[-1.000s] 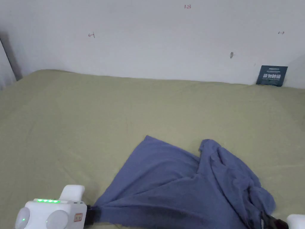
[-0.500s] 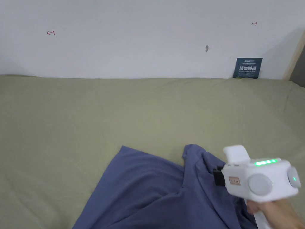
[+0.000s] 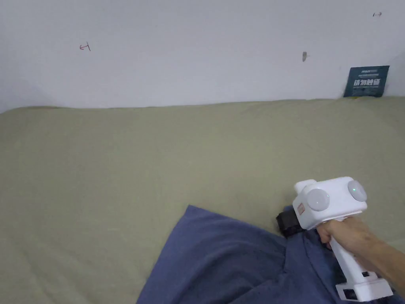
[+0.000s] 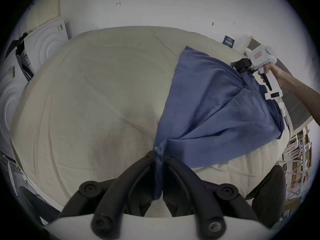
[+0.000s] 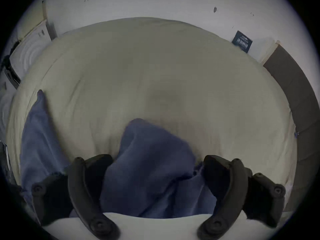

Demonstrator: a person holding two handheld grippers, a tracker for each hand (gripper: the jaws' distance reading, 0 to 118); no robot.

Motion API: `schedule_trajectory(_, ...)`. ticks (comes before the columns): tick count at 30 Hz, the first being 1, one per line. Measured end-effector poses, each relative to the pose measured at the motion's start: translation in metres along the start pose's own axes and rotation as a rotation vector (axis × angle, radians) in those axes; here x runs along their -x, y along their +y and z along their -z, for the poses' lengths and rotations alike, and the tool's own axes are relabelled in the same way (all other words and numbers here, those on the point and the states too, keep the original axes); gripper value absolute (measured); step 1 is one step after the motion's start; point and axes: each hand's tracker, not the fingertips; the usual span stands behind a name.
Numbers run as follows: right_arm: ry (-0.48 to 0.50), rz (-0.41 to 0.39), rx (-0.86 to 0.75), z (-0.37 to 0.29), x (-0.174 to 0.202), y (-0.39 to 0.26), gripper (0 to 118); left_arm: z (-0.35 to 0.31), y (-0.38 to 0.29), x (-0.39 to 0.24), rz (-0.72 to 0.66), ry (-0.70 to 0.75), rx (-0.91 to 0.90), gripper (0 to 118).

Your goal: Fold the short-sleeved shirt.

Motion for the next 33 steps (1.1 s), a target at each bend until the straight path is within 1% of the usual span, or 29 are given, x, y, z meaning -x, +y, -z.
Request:
schedule_trajectory(1,-0.001,0.035,-0.022,-0.004,-0.001,0.001,107,0.0,0.0,0.0,-0.001,-0.002,0.002,5)
schedule_trajectory(2,-0.006,0.016,-0.004,-0.007,0.0,0.002,105,0.0,0.001,0.0,-0.001,-0.004,0.005,5)
schedule_trajectory(3,0.006,-0.01,-0.002,-0.011,0.002,0.004,95,0.0,0.002,0.002,0.0,-0.006,0.008,5)
schedule_trajectory(4,0.049,-0.041,-0.016,-0.022,0.005,0.006,72,0.0,0.003,0.001,0.002,-0.005,0.01,5)
schedule_trajectory(5,0.075,-0.049,-0.049,-0.042,0.007,0.005,14,-0.001,0.004,0.0,-0.003,-0.002,0.015,5)
schedule_trajectory(6,0.015,-0.079,-0.068,-0.056,0.011,0.004,10,-0.003,0.005,-0.001,-0.009,0.001,0.018,5)
schedule_trajectory(7,0.004,-0.1,-0.14,-0.077,0.011,0.0,9,-0.005,0.006,-0.001,-0.009,0.002,0.019,5)
schedule_trajectory(8,0.053,-0.1,-0.143,-0.096,0.007,-0.002,9,-0.009,0.007,-0.002,-0.014,0.005,0.011,5)
schedule_trajectory(9,0.094,-0.077,-0.148,-0.118,0.001,-0.007,9,-0.014,0.008,-0.002,-0.031,0.008,-0.01,5)
schedule_trajectory(11,0.073,-0.076,-0.24,-0.17,-0.011,-0.02,9,-0.03,0.015,0.0,-0.079,-0.01,-0.055,5)
schedule_trajectory(13,0.082,-0.082,-0.285,-0.216,-0.029,-0.031,9,-0.05,0.024,0.002,-0.123,-0.044,-0.104,5)
schedule_trajectory(15,0.073,-0.075,-0.344,-0.265,-0.044,-0.043,9,-0.077,0.036,-0.003,-0.124,-0.029,-0.166,5)
schedule_trajectory(16,0.069,-0.058,-0.39,-0.294,-0.053,-0.05,9,-0.092,0.045,-0.006,-0.095,-0.019,-0.194,5)
schedule_trajectory(18,0.076,-0.037,-0.445,-0.343,-0.071,-0.06,9,-0.121,0.061,-0.009,-0.106,-0.021,-0.272,5)
schedule_trajectory(19,0.067,-0.025,-0.487,-0.369,-0.079,-0.066,9,-0.138,0.072,-0.012,-0.104,-0.038,-0.296,5)
schedule_trajectory(20,0.052,-0.028,-0.514,-0.39,-0.084,-0.069,9,-0.15,0.081,-0.013,-0.107,-0.039,-0.323,5)
schedule_trajectory(21,0.035,-0.034,-0.539,-0.413,-0.088,-0.074,10,-0.164,0.093,-0.016,-0.102,-0.025,-0.354,5)
schedule_trajectory(23,0.016,-0.011,-0.589,-0.454,-0.099,-0.082,10,-0.197,0.117,-0.021,-0.072,0.012,-0.432,5)
schedule_trajectory(28,-0.021,0.015,-0.687,-0.519,-0.111,-0.091,10,-0.273,0.173,-0.03,-0.093,-0.003,-0.543,5)
schedule_trajectory(30,-0.018,0.009,-0.705,-0.534,-0.11,-0.087,10,-0.299,0.192,-0.037,-0.07,0.021,-0.576,5)
schedule_trajectory(33,-0.053,-0.019,-0.734,-0.549,-0.102,-0.076,10,-0.325,0.22,-0.042,-0.038,0.078,-0.613,5)
